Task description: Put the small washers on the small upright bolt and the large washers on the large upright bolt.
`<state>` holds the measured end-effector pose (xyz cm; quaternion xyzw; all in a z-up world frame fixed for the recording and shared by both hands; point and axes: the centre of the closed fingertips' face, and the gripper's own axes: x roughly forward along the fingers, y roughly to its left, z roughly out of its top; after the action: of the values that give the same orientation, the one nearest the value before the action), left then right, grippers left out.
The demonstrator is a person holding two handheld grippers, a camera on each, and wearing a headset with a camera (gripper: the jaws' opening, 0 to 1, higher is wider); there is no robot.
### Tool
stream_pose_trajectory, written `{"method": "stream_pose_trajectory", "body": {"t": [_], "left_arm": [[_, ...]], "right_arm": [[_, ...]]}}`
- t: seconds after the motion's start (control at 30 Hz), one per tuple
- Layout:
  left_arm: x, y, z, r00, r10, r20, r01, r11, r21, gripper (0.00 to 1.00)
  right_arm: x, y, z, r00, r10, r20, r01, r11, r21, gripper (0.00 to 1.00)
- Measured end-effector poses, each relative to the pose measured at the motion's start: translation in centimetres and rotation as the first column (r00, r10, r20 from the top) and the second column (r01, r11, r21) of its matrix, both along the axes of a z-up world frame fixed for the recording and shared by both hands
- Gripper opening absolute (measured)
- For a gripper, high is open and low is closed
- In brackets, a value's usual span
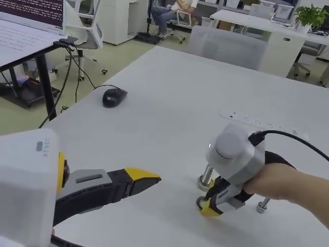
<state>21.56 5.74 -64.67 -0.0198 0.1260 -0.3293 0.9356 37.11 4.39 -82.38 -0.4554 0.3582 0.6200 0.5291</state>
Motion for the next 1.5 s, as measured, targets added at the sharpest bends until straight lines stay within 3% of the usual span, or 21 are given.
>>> {"method": "stream_pose_trajectory", "body": {"t": [0.2, 0.4, 0.63, 0.8, 0.97, 1.2, 1.5], "left_arm": [[0.1, -0.2, 0.2, 1.000, -0.004, 0.002, 0.004, 1.000, 0.004, 0.67], [0.1, -0.6, 0.3, 1.000, -0.019, 0.006, 0.019, 1.000, 0.006, 0.67], [0.0, -1.1, 0.5, 0.999, -0.033, 0.008, 0.033, 0.999, 0.004, 0.67], [0.0, -1.3, 0.6, 0.999, -0.043, 0.012, 0.043, 0.999, 0.008, 0.67], [0.0, -1.5, 0.9, 0.999, -0.047, 0.017, 0.047, 0.999, 0.006, 0.67], [0.0, -1.2, 1.0, 0.999, -0.035, 0.016, 0.035, 0.999, 0.006, 0.67], [0.1, -0.6, 0.6, 1.000, -0.013, 0.005, 0.013, 1.000, 0.000, 0.67]], "right_arm": [[0.3, -0.5, 1.6, 1.000, -0.002, 0.007, 0.001, 1.000, 0.013, 0.22], [1.2, -1.1, 4.2, 0.999, 0.008, 0.048, -0.009, 1.000, 0.027, 0.22], [2.2, -1.6, 6.1, 0.996, 0.012, 0.087, -0.014, 0.999, 0.030, 0.22], [2.9, -1.0, 7.8, 0.993, 0.022, 0.115, -0.027, 0.999, 0.040, 0.22], [3.7, 0.9, 9.3, 0.988, 0.047, 0.148, -0.054, 0.998, 0.043, 0.22], [4.1, 2.5, 8.7, 0.987, 0.078, 0.141, -0.081, 0.997, 0.015, 0.22], [4.2, 2.7, 7.1, 0.987, 0.098, 0.129, -0.096, 0.995, -0.022, 0.22]]}}
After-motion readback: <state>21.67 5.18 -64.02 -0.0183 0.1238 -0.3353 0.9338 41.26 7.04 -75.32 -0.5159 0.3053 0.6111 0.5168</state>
